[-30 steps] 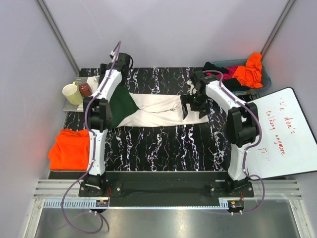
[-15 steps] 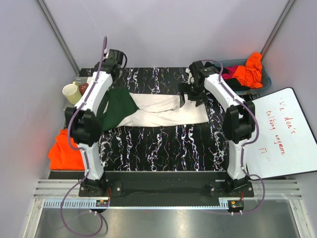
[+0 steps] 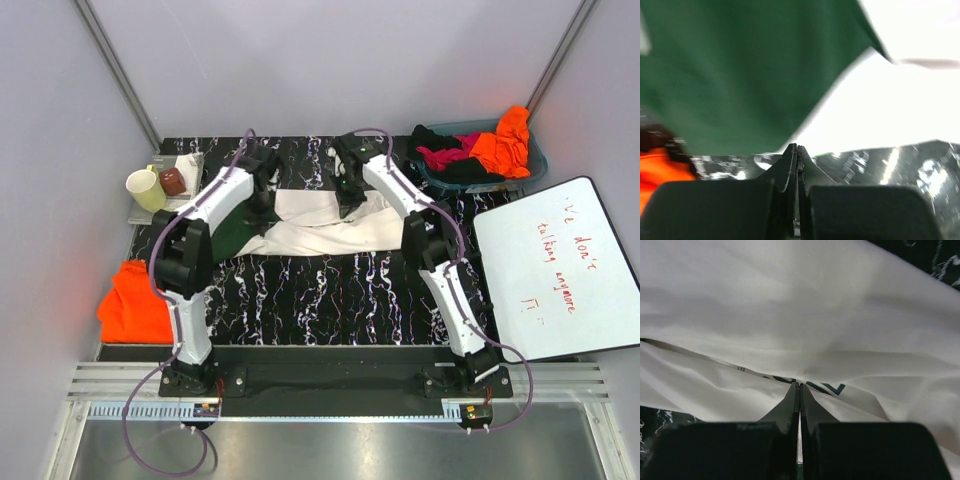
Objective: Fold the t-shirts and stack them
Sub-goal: Fold the tshirt
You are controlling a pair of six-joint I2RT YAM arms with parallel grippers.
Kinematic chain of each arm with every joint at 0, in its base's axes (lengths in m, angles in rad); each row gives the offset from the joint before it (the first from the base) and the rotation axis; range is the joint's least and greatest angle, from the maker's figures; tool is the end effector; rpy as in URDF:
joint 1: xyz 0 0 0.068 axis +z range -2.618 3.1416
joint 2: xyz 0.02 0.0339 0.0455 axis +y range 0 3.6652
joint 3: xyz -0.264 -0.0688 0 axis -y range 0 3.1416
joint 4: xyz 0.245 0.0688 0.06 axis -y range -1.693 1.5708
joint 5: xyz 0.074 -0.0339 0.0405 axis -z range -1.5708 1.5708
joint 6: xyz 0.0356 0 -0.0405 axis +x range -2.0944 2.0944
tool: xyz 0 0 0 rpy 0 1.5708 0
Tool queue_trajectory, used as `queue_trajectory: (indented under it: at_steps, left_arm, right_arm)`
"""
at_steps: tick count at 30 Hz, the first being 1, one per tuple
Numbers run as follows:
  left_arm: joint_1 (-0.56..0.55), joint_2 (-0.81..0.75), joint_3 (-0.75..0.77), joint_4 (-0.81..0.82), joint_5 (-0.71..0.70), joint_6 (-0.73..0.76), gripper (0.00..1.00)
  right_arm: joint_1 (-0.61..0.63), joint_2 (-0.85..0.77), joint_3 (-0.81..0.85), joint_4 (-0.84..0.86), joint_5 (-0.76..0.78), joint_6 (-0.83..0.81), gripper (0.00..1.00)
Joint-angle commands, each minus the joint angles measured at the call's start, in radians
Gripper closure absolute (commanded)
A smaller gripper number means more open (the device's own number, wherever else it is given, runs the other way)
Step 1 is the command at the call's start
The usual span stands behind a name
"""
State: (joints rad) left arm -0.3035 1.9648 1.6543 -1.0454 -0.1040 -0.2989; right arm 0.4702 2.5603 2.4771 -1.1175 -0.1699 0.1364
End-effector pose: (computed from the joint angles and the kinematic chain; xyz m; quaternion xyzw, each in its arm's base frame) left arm 0.3793 -0.1149 0.2327 -0.0033 0.9929 0.0176 0.1176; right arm 0.4691 0.2451 0.1962 -0.1781 0.9632 0.1343 0.1501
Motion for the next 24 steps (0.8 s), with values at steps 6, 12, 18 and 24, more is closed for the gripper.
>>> queue_trajectory:
  at_steps: [6, 12, 18, 24]
  left_arm:
    - [-0.117, 0.104, -0.007, -0.039, 0.150, -0.063, 1.00]
    - [-0.089, 0.187, -0.007, -0.108, 0.063, -0.082, 1.00]
    - [-0.016, 0.220, 0.042, -0.137, 0.037, -0.063, 1.00]
    - [-0.008, 0.258, 0.070, -0.153, 0.000, -0.043, 1.00]
  right_arm:
    - [0.012, 0.023, 0.077, -0.031, 0.203, 0.028, 1.00]
    - [0.015, 0.014, 0.021, -0.053, 0.320, -0.007, 1.00]
    - [0.013, -0.093, -0.206, 0.011, 0.371, -0.009, 1.00]
    - [0.015, -0.114, -0.218, 0.078, 0.424, -0.020, 1.00]
